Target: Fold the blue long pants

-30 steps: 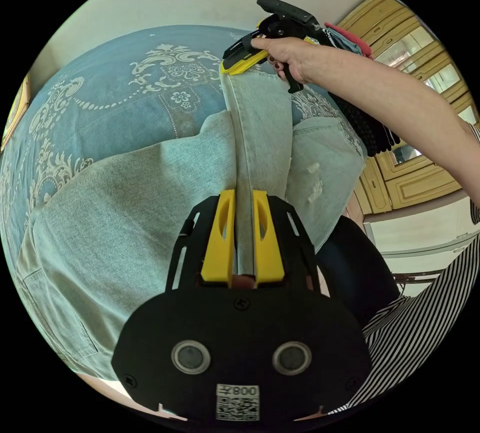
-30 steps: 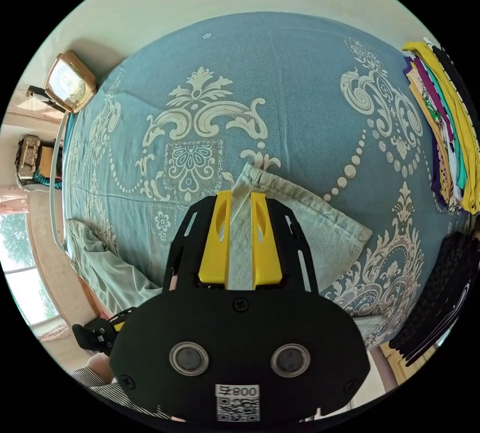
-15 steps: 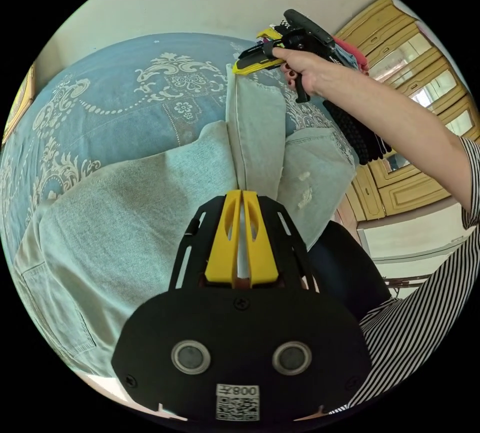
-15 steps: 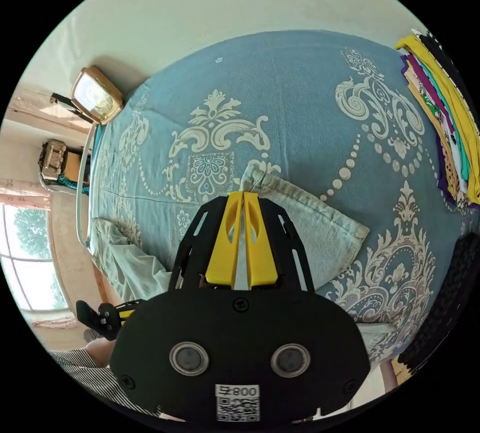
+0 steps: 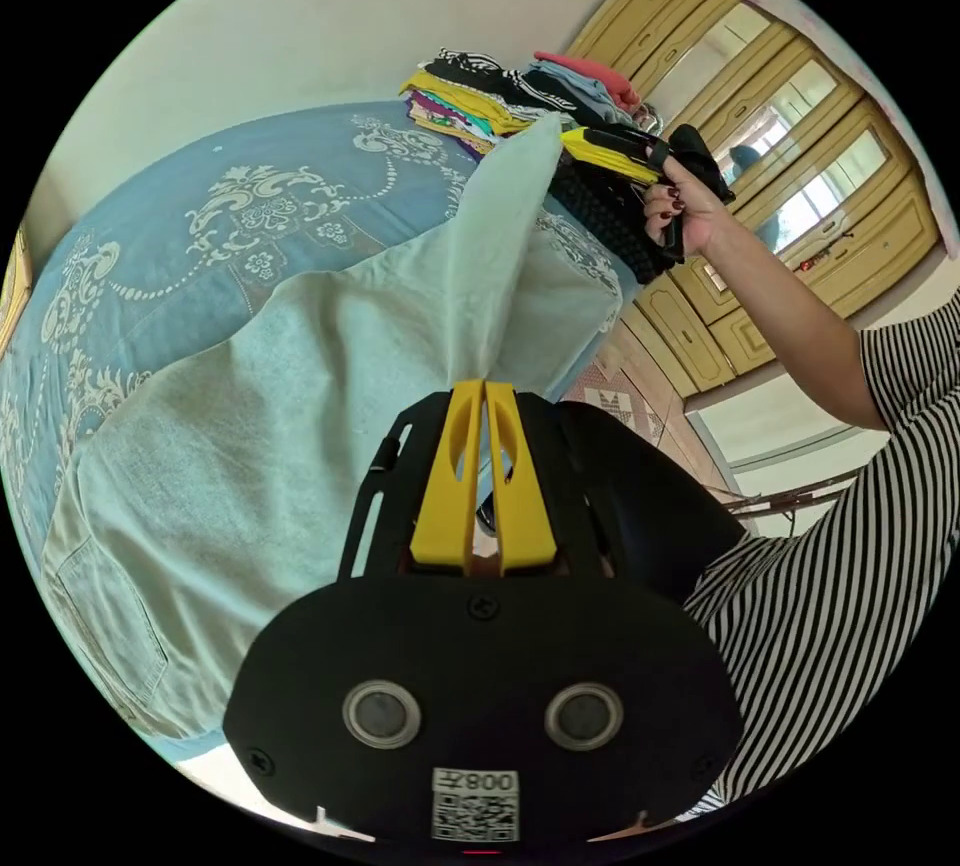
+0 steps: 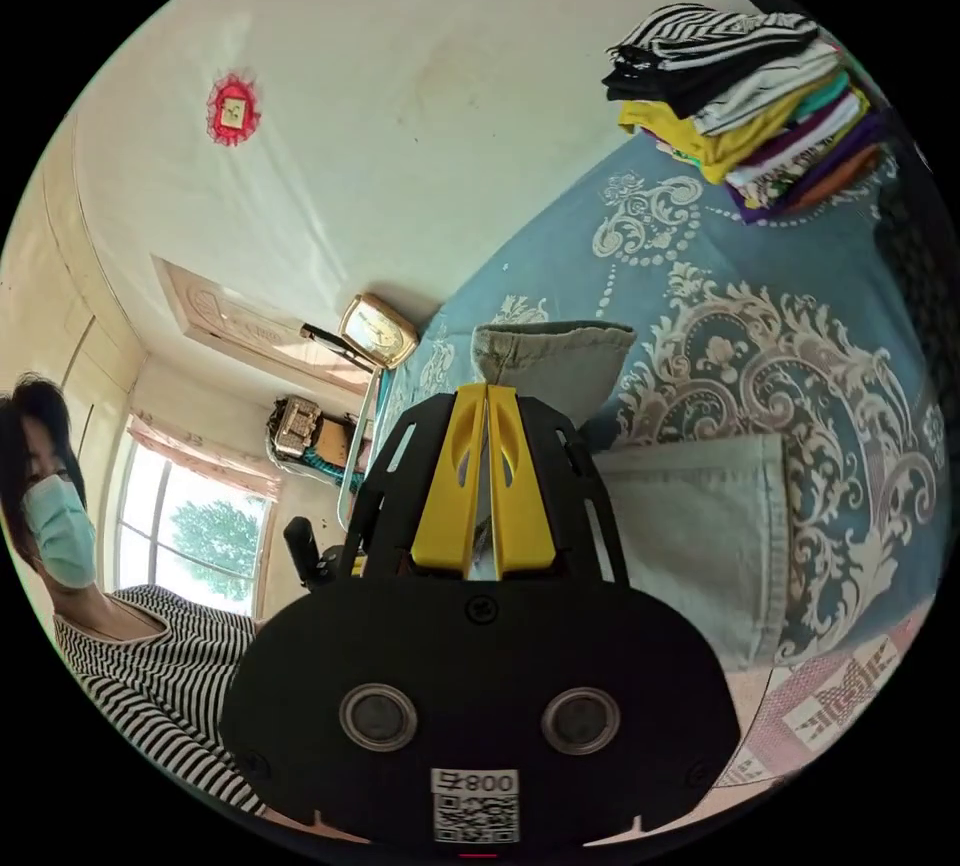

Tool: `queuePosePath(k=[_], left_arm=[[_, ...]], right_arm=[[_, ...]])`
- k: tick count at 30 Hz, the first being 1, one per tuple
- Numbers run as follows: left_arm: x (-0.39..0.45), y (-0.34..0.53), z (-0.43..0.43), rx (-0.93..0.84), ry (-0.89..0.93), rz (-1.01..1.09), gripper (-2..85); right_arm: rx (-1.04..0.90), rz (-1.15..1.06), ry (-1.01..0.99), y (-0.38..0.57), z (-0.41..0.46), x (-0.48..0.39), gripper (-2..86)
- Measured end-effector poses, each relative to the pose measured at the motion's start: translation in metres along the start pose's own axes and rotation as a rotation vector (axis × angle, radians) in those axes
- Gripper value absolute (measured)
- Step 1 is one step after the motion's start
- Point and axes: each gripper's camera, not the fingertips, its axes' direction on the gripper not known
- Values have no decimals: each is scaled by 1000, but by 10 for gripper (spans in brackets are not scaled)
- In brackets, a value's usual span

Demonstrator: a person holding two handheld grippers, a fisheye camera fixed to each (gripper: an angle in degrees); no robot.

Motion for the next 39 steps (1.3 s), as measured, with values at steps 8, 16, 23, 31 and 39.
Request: queuePosePath(k=[8,16,23,31,39], left_arm=[[44,-41,75,-225,-62,90,3],[60,-83,119,-331,-98,63,4],[66,-109,133,-322,-37,-2,2],[78,-176,147,-230,30,12,9],[99,-327,220,-248,51,141,48]], right_arm=[[45,328,29,111,-107,55,0],[49,469,41,150,-153,38,0],[68,527,37,173,-186,1,1],[140,507,33,214,-219,-52,1],[245,384,-49,250,-236,-99,0]])
